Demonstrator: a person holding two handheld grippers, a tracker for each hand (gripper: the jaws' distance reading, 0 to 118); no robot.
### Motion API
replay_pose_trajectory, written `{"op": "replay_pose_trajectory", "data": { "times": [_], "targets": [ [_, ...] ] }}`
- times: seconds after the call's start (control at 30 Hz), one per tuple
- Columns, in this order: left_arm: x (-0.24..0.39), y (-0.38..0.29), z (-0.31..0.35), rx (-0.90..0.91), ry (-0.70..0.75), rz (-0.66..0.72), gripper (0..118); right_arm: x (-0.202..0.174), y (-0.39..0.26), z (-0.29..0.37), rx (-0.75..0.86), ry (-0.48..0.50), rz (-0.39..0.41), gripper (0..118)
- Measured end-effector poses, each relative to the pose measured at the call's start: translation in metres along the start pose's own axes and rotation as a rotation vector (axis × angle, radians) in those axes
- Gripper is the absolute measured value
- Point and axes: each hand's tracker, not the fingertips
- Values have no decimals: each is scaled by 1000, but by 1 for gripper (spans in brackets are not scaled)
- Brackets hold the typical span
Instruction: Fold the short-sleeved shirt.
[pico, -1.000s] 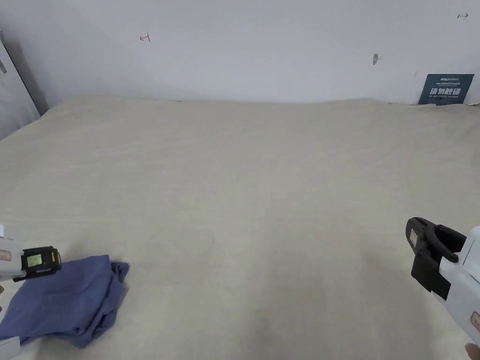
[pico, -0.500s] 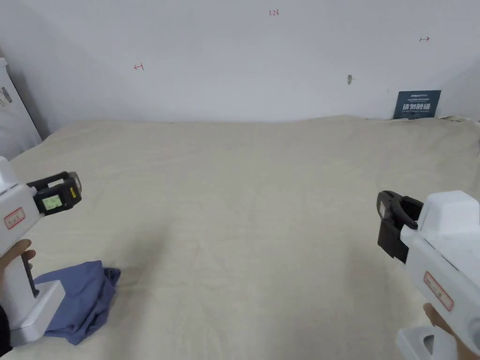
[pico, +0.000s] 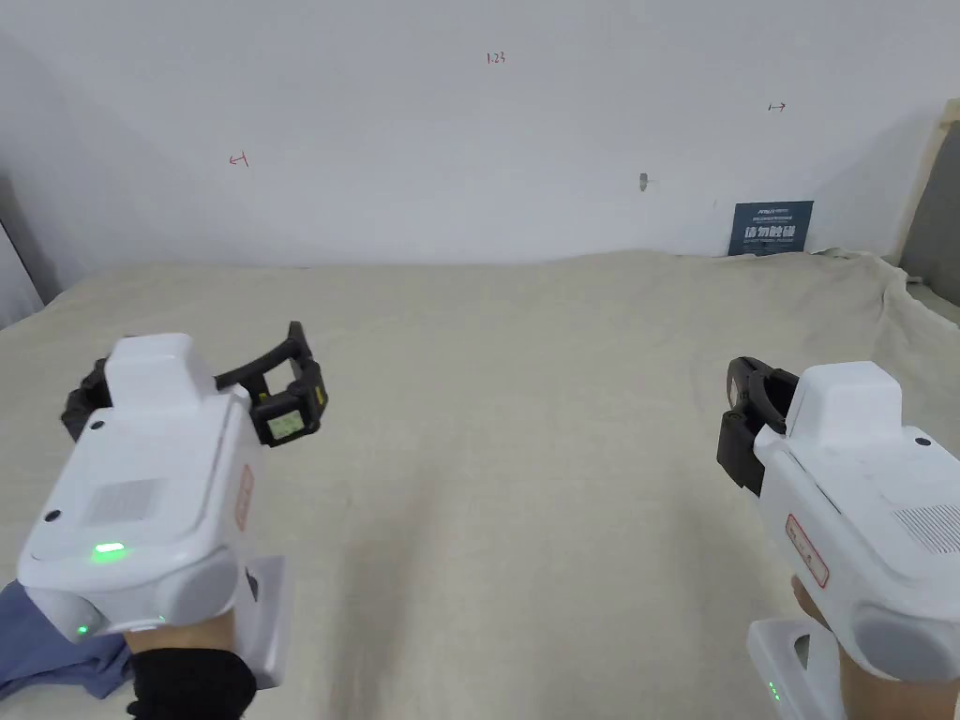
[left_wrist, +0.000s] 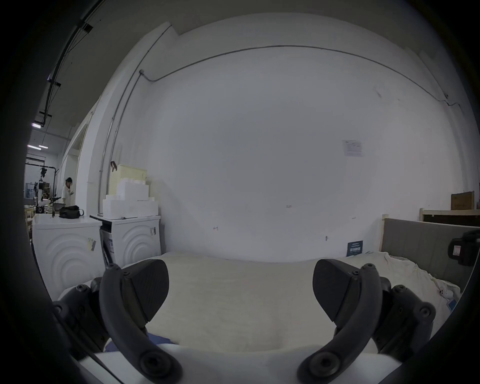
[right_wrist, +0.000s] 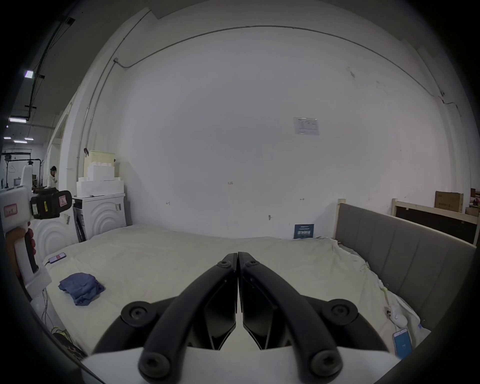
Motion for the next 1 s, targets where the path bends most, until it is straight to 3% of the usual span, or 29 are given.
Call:
{"op": "replay_pose_trajectory", "data": {
  "times": [0.13, 0.17, 0.2, 0.23, 0.3, 1.0],
  "targets": [
    [25, -18, 7, 11, -50, -26, 62, 7, -2, 6, 6, -31, -7, 0],
    [30, -23, 7, 13, -62, -36, 47, 8, -2, 8, 10, -44, -6, 0],
    [38, -28, 10, 10, -70, -47, 25, 10, -3, 9, 12, -53, -4, 0],
    [41, -32, 10, 8, -72, -47, 13, 11, -3, 10, 9, -55, -3, 0],
    [47, -42, 13, 6, -100, -35, 0, 16, -8, 8, 11, -68, -1, 0],
    [61, -55, 13, -78, -178, -22, 0, 32, -19, 11, 1, -95, 2, 0]
  ]
}}
